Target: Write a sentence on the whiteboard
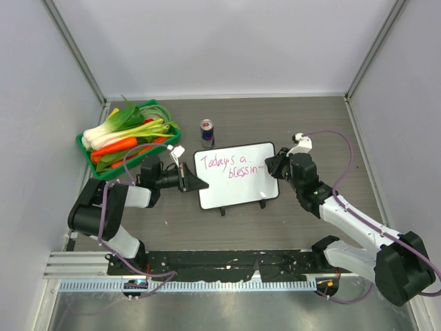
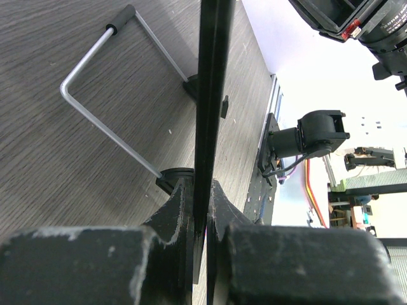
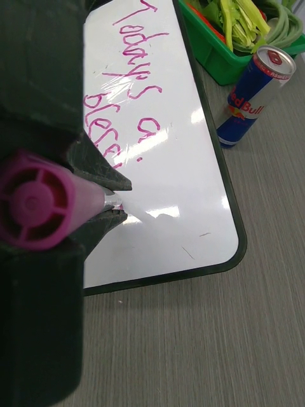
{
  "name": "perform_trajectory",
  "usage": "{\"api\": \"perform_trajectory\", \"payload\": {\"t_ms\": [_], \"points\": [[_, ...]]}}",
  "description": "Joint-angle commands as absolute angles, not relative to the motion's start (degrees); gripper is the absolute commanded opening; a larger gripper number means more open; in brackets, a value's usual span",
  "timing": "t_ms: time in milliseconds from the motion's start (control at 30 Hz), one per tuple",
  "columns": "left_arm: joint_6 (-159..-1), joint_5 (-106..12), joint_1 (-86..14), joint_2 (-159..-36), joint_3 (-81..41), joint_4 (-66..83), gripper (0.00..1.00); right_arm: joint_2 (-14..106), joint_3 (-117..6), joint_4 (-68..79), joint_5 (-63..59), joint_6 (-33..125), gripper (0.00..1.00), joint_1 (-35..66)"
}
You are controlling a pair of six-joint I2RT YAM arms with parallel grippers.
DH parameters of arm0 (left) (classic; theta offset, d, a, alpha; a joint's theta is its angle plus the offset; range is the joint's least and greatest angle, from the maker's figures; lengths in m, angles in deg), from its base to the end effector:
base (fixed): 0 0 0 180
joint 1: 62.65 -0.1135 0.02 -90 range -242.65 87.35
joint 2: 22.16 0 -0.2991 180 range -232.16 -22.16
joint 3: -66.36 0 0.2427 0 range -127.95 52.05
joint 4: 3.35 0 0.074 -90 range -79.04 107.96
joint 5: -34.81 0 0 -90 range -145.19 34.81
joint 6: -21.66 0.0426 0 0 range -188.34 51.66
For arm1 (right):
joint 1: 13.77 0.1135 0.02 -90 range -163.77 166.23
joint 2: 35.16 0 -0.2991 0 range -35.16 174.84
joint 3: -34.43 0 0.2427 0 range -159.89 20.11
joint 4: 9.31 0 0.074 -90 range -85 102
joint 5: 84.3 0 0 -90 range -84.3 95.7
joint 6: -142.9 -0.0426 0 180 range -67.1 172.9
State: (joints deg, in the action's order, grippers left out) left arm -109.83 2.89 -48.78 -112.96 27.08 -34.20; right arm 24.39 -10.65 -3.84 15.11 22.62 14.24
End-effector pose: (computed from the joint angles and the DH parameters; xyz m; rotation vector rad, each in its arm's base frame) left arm 0.2491 -0.0988 0.1885 0.2620 2.0754 -1.5876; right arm 0.1909 0.0936 0.2711 0.1508 1.9437 0.5245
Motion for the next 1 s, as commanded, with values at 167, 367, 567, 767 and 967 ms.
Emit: {"api": "perform_trajectory", "payload": {"t_ms": [167, 367, 567, 767, 967], "points": [[-108.42, -0.88, -48.59, -114.27, 26.74, -30.52, 0.00, 23.73, -9.77, -3.79, 14.14, 23.54, 0.01, 14.09], [-108.42, -0.88, -48.59, -114.27, 26.74, -30.61, 0.00, 22.05, -8.63, -2.65, 14.40, 23.28, 0.01, 14.09], [-108.42, -0.97, -48.59, -114.18, 26.74, -30.43, 0.00, 22.23, -8.62, -2.47, 15.80, 23.28, 0.01, 14.09], [-108.42, -0.97, -48.59, -114.09, 26.74, -30.52, 0.00, 22.41, -9.41, -1.95, 18.00, 23.54, 0.01, 14.09], [-108.33, -1.05, -48.59, -114.09, 26.74, -30.35, 0.00, 22.41, -10.65, -1.95, 19.32, 23.63, 0.01, 14.00]]}}
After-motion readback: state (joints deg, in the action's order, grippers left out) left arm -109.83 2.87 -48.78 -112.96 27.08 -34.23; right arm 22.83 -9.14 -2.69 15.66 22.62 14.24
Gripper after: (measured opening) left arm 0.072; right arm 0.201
